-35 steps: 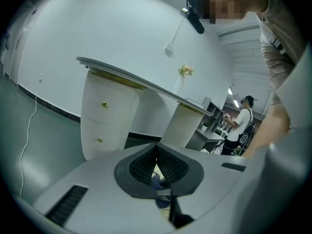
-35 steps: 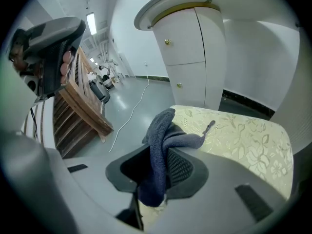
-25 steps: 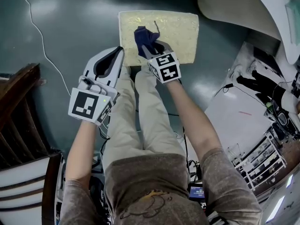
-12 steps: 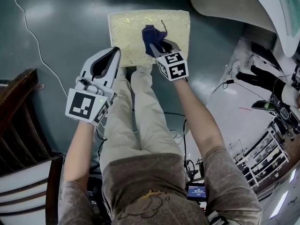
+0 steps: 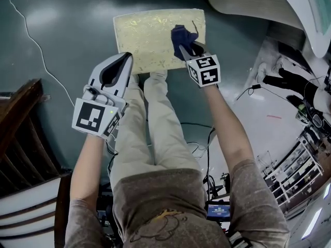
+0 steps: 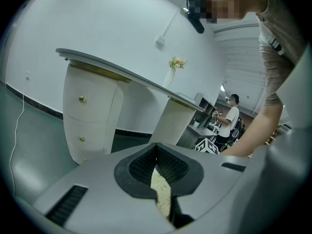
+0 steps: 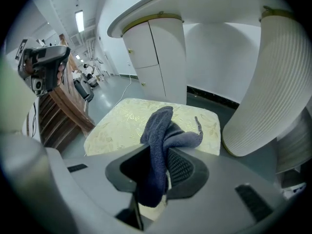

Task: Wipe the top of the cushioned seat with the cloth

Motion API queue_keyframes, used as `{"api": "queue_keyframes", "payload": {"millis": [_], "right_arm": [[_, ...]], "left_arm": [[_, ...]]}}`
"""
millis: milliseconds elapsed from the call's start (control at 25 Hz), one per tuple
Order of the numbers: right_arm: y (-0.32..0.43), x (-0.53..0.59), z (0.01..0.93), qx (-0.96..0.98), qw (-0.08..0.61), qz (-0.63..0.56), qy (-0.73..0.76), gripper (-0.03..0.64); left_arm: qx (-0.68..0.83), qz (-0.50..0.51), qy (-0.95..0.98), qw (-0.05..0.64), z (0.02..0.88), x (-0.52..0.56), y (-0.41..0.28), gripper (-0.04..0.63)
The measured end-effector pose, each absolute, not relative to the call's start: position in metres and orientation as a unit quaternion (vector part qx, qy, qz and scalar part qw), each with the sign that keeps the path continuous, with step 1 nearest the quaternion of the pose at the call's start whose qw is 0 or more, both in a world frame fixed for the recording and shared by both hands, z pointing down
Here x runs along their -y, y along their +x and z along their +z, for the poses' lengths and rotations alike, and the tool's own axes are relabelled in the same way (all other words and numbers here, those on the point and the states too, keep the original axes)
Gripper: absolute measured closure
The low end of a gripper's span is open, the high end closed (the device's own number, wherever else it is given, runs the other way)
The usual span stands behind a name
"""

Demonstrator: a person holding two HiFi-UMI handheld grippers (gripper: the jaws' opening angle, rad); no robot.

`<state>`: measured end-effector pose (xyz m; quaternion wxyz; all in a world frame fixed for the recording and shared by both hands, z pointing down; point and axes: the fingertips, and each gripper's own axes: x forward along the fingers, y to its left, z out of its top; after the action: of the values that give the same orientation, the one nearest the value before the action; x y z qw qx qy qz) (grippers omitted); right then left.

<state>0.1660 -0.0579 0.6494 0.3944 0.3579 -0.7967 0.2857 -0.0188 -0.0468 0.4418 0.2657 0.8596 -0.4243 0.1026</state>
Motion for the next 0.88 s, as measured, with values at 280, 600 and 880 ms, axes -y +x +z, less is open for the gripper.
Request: {"api": "queue_keyframes", "payload": {"millis": [280, 600, 880], "right_arm": [[0.190, 0.062, 0.649, 0.789, 0.399, 0.281, 0.374, 0.512], [0.214, 0.065, 0.647, 0.784, 0.404, 0.273, 0.385, 0.512], [0.250, 0.065, 0.647, 0.766, 0.412, 0.269, 0.415, 0.514]], "left_arm": [[0.420, 0.104, 0.862, 0.265, 0.440, 0.047, -0.016, 0.578], [0.414, 0.111, 0.865, 0.260, 0.438, 0.048, -0.013, 0.578], [0.409, 0.112, 0.867, 0.261, 0.438, 0.048, -0.002, 0.578]]}}
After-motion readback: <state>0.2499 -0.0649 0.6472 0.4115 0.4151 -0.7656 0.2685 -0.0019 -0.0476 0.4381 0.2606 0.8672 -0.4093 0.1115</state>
